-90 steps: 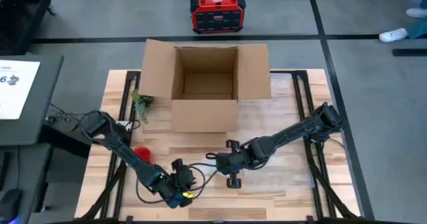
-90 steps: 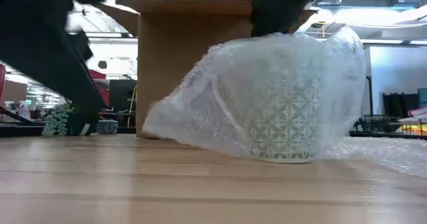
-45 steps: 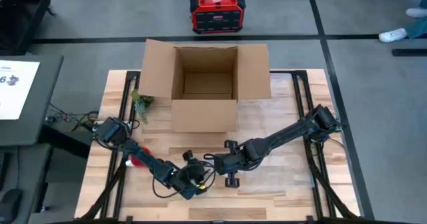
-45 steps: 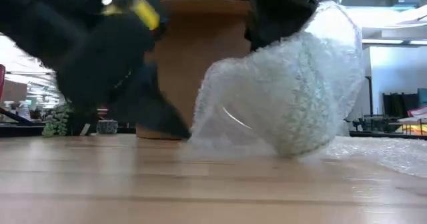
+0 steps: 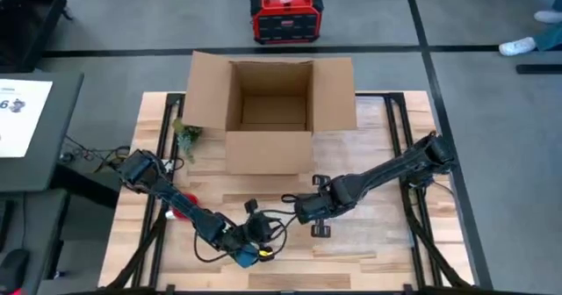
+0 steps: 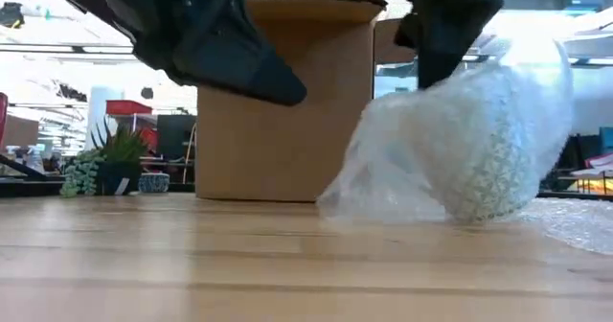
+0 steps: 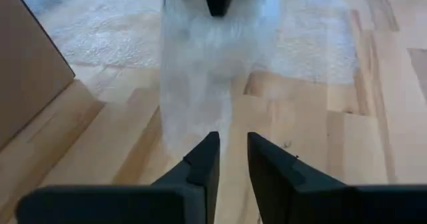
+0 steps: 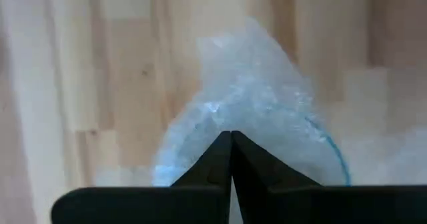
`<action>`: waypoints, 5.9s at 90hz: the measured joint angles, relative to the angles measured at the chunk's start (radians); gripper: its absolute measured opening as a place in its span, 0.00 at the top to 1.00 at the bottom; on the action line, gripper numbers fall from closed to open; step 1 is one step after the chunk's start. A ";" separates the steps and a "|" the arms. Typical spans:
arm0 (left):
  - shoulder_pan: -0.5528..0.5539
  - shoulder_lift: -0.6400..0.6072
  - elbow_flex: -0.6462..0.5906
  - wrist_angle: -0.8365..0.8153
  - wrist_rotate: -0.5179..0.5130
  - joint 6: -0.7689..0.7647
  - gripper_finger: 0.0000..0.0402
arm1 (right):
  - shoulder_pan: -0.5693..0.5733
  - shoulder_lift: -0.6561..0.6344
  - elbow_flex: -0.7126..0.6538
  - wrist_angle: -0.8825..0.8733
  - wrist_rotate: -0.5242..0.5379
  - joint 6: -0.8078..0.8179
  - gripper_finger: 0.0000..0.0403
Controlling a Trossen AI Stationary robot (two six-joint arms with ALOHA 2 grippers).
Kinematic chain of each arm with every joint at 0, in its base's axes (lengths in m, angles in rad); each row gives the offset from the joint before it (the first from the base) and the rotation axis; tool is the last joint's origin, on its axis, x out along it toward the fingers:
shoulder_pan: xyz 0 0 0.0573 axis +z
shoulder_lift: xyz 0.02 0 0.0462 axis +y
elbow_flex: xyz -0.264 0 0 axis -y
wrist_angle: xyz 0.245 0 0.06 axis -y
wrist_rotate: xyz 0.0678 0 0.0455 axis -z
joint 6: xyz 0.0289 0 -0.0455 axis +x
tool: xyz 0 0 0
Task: Wrap mug
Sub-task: Pack the white mug with the bubble wrap, then put the wrapped white mug into the box
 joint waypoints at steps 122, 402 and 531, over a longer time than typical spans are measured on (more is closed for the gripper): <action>-0.024 0.000 0.001 -0.019 0.031 -0.090 0.86 | -0.008 -0.392 -0.304 0.202 -0.052 -0.028 0.98; -0.359 -0.109 0.456 -0.702 -0.188 -0.514 0.86 | -0.537 0.194 0.845 -0.551 -0.253 -0.497 0.97; -0.315 -0.108 0.325 -1.067 -0.215 -0.879 0.86 | -0.486 0.095 0.858 -0.067 0.194 -0.325 0.97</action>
